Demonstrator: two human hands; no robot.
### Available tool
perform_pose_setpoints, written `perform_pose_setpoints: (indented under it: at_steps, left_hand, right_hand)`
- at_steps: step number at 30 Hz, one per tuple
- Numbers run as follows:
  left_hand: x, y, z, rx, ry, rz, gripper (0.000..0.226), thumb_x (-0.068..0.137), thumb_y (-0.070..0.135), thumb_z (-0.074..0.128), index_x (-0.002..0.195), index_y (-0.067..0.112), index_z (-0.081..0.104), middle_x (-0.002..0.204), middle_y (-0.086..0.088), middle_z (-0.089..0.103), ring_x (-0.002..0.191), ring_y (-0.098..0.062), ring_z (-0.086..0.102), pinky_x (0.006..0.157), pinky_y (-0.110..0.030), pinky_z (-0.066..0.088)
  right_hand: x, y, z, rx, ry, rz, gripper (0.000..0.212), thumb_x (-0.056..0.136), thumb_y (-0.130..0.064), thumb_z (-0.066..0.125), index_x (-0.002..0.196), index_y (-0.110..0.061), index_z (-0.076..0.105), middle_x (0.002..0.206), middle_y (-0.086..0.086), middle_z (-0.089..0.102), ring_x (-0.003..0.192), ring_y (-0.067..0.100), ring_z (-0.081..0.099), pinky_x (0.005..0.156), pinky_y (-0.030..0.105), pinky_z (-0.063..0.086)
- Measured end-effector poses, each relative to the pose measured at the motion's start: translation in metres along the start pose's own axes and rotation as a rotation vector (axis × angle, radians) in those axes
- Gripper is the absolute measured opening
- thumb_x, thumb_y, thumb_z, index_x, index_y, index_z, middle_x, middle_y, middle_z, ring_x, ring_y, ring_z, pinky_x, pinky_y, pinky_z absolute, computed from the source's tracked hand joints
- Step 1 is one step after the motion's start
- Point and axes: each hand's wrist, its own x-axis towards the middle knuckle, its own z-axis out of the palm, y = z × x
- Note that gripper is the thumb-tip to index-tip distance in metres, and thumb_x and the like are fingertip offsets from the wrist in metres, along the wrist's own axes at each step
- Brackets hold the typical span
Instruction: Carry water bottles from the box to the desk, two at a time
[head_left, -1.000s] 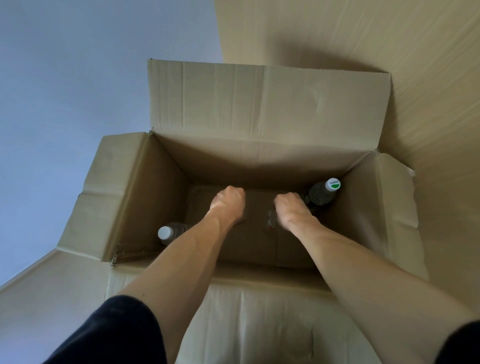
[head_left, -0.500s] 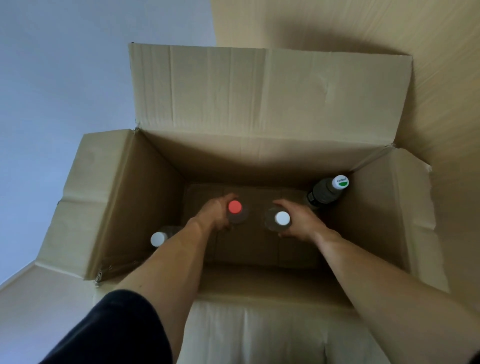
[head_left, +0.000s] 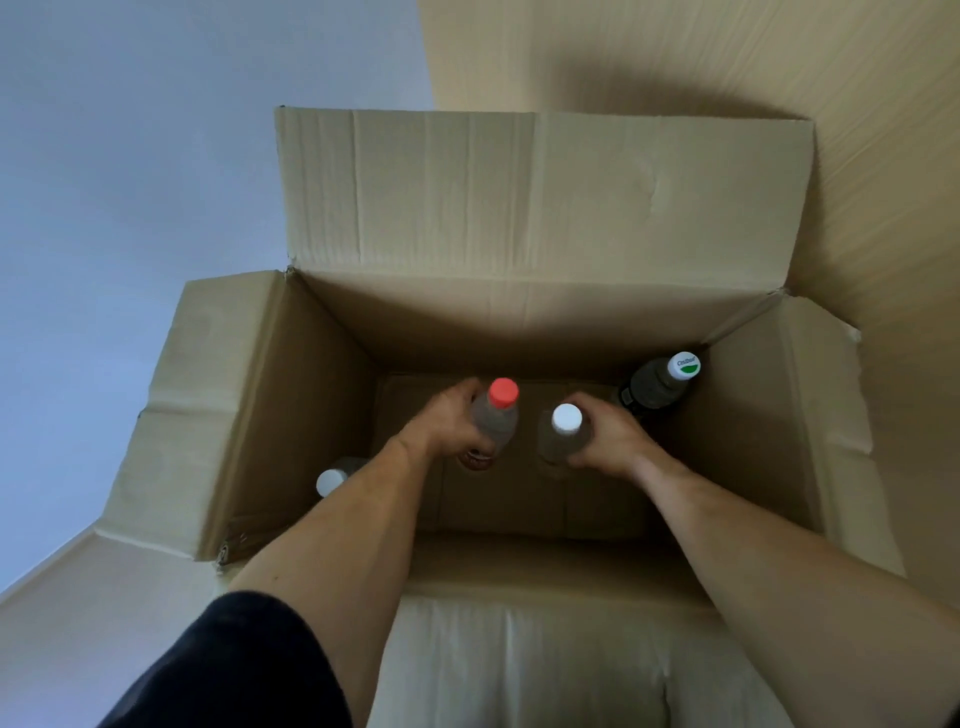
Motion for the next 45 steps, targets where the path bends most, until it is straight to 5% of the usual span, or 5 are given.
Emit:
perform_pose_setpoints:
  at_steps: [9, 20, 25, 36, 45]
  left_hand:
    - [-0.055, 0.028, -0.026, -0.485, -0.042, 0.008, 0.056, 0.078, 0.005, 0.076, 0.129, 0.014, 0.057, 0.121, -0.009, 0.068, 0.111, -0.026, 0.065, 0.103, -0.047, 0.050]
    - [-0.100, 0.067, -0.053, -0.944, 0.034, 0.078, 0.050, 0.085, 0.053, 0.073, 0.120, 0.018, 0.064, 0.095, -0.006, 0.077, 0.086, -0.023, 0.075, 0.075, -0.037, 0.059]
    - [-0.119, 0.082, -0.067, -0.949, 0.026, 0.133, 0.056, 0.083, 0.061, 0.070, 0.124, 0.024, 0.059, 0.102, -0.013, 0.074, 0.089, -0.027, 0.073, 0.080, -0.043, 0.061]
    - [-0.149, 0.094, -0.089, -1.042, -0.030, 0.124, 0.047, 0.089, 0.032, 0.072, 0.127, 0.009, 0.056, 0.097, -0.014, 0.072, 0.075, -0.023, 0.072, 0.069, -0.037, 0.059]
    - [-0.163, 0.089, -0.098, -0.895, 0.014, 0.159, 0.041, 0.090, 0.030, 0.072, 0.124, 0.019, 0.051, 0.111, -0.016, 0.070, 0.091, -0.028, 0.072, 0.077, -0.041, 0.062]
  right_hand:
    - [-0.037, -0.023, -0.038, 0.331, -0.096, -0.013, 0.047, 0.072, -0.001, 0.078, 0.107, -0.031, 0.066, 0.107, -0.011, 0.073, 0.108, 0.009, 0.066, 0.095, 0.030, 0.050]
    - [-0.077, -0.060, -0.072, 0.915, 0.005, -0.036, 0.047, 0.083, -0.006, 0.074, 0.128, -0.012, 0.059, 0.124, 0.012, 0.068, 0.119, 0.028, 0.062, 0.105, 0.048, 0.048]
    - [-0.098, -0.083, -0.077, 1.077, 0.049, -0.108, 0.045, 0.088, -0.030, 0.072, 0.127, -0.011, 0.064, 0.121, 0.013, 0.070, 0.115, 0.028, 0.065, 0.086, 0.042, 0.058]
    - [-0.129, -0.118, -0.061, 1.406, -0.019, -0.178, 0.062, 0.092, -0.056, 0.060, 0.139, -0.015, 0.054, 0.111, 0.011, 0.069, 0.102, 0.024, 0.067, 0.094, 0.044, 0.054]
    - [-0.130, -0.123, -0.051, 1.510, -0.004, -0.122, 0.055, 0.092, -0.067, 0.052, 0.112, -0.019, 0.066, 0.086, 0.004, 0.069, 0.075, 0.017, 0.069, 0.071, 0.033, 0.057]
